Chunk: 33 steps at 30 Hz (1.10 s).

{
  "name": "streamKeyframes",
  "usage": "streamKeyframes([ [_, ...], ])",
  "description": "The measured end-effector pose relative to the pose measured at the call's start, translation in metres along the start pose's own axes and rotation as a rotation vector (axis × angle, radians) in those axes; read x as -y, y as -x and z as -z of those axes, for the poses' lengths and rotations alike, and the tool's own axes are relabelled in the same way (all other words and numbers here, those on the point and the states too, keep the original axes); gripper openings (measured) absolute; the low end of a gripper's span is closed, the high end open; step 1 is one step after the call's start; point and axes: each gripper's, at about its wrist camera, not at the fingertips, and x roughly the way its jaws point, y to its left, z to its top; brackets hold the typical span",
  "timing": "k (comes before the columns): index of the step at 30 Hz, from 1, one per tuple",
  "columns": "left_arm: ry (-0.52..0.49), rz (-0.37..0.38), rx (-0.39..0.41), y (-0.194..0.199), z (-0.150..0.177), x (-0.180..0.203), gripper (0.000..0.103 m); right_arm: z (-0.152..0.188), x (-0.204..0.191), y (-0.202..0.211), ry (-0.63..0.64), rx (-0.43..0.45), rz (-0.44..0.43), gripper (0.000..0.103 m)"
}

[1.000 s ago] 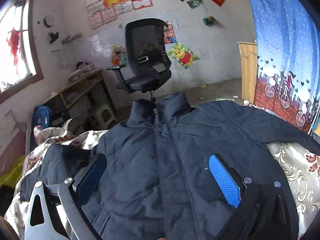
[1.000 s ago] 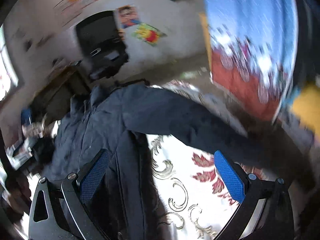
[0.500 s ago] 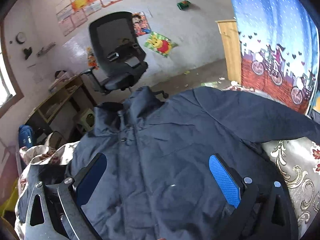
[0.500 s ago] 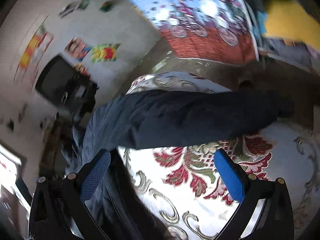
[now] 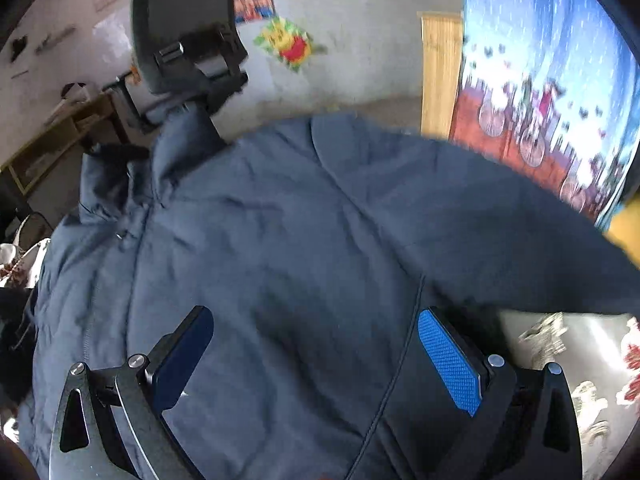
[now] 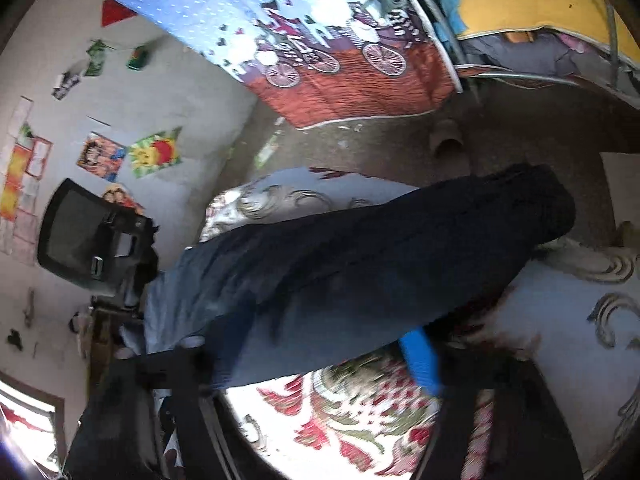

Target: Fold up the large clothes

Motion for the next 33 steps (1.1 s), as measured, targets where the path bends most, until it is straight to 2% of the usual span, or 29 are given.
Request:
streamKeyframes([
  [2,0.007,0.009,-0.007,-0.007,0.004,0.001,0.103,-0.005,0.004,-0.003,0.000,0.001,0.006,0.030],
  [5,0.029,0.033,-0.048,-0.020,0.010,-0.002,0.103,-0.008,0.003,0.002,0.043,0.045,-0.001,0.013],
  [9,0.052,0.065,-0.079,-0.012,0.009,-0.015,0.103,-0.009,-0.035,0.029,0.218,0.197,0.020,0.008],
  [11,0.062,0.031,-0.092,-0.003,0.007,-0.026,0.103,-0.008,-0.064,0.047,0.309,0.291,0.003,0.007],
  [15,0.087,-0.017,-0.053,0.033,0.002,-0.066,0.103,0.002,-0.130,0.076,0.510,0.457,-0.083,0.007],
  [16,0.100,-0.038,-0.042,0.042,0.001,-0.078,0.103,0.013,-0.155,0.084,0.584,0.505,-0.123,0.007],
  [19,0.188,-0.088,-0.007,0.074,0.002,-0.123,0.103,0.049,-0.212,0.096,0.773,0.569,-0.213,0.007],
  [24,0.376,-0.136,0.025,0.118,0.022,-0.206,0.103,0.124,-0.285,0.096,1.046,0.519,-0.343,0.007],
  [27,0.467,-0.161,0.033,0.136,0.043,-0.254,0.103,0.187,-0.317,0.086,1.243,0.415,-0.413,0.006],
  [28,0.482,-0.169,0.022,0.139,0.050,-0.268,0.103,0.203,-0.318,0.087,1.282,0.397,-0.423,0.006],
  [31,0.510,-0.192,-0.005,0.151,0.073,-0.306,0.103,0.264,-0.327,0.071,1.446,0.268,-0.451,0.006],
  [33,0.533,-0.186,-0.018,0.157,0.086,-0.326,0.102,0.293,-0.325,0.063,1.512,0.192,-0.452,0.006],
])
